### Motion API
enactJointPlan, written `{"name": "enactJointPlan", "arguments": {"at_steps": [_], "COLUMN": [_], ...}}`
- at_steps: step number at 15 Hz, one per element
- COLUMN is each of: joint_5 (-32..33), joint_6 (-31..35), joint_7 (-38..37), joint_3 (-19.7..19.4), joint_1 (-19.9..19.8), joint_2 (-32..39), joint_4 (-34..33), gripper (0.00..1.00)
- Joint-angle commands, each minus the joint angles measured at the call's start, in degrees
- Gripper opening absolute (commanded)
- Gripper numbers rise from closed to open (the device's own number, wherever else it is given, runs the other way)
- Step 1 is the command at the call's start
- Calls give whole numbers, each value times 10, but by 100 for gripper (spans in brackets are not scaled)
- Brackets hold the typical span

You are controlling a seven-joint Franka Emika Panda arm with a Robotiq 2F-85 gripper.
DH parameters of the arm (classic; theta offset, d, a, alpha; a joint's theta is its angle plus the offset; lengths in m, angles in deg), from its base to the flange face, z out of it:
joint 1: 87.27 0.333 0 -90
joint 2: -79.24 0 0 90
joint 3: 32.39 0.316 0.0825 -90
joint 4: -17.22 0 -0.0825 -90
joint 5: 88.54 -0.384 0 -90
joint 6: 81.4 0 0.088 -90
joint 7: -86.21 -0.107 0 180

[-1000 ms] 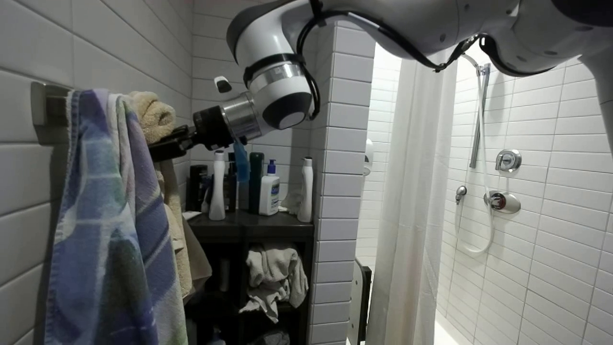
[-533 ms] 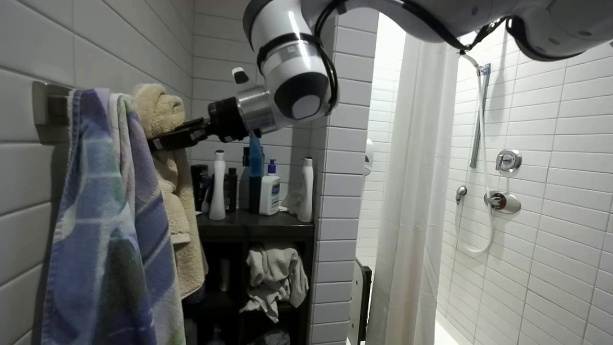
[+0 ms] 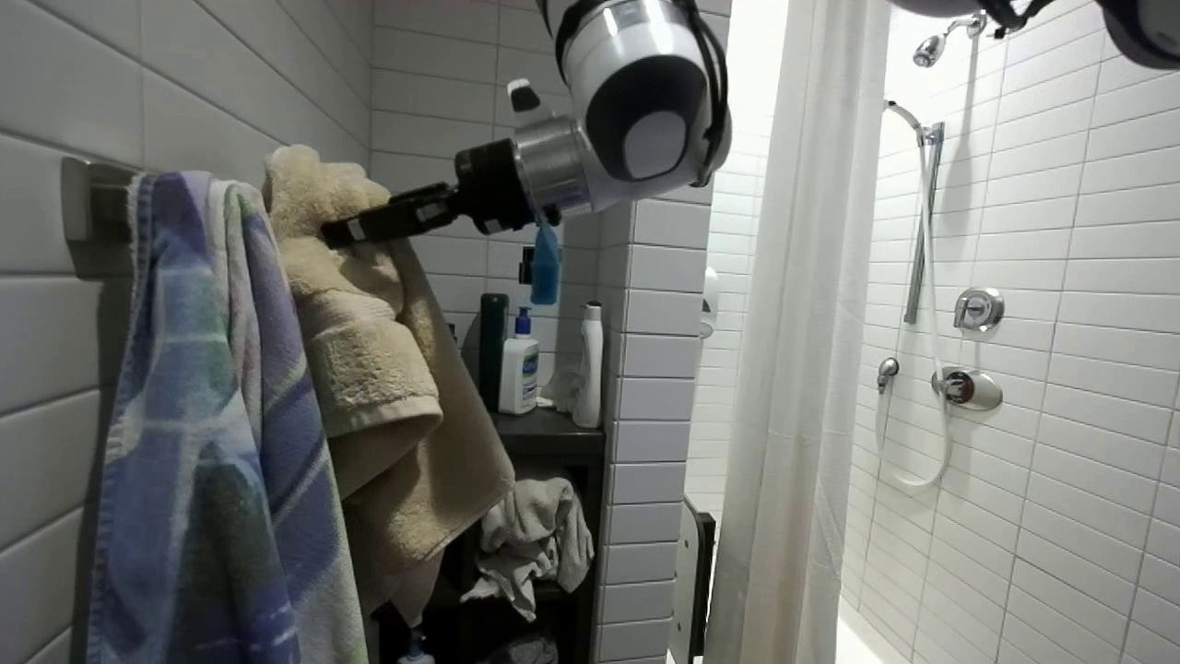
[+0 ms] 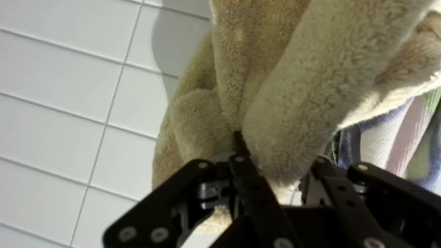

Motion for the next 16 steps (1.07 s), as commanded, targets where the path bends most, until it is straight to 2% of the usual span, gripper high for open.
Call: {"name": "enactJointPlan", "arguments": {"at_steps": [1, 4, 8, 11, 14, 15, 16], "joint_5": [-35, -45, -145, -191, -176, -166, -165], "joint_6": [16, 36, 137, 172, 183, 166, 166], "joint_7": [27, 38, 111, 165, 161, 143, 142], "joint_3": [0, 2, 15, 25, 32, 21, 21], "joint_1": [1, 2, -8, -28, -26, -20, -19], "joint_2": [-63, -74, -68, -76, -73, -79, -79], "joint_4": [24, 24, -45, -97, -107, -95, -96], "gripper": [7, 7, 7, 7, 7, 55, 31]}}
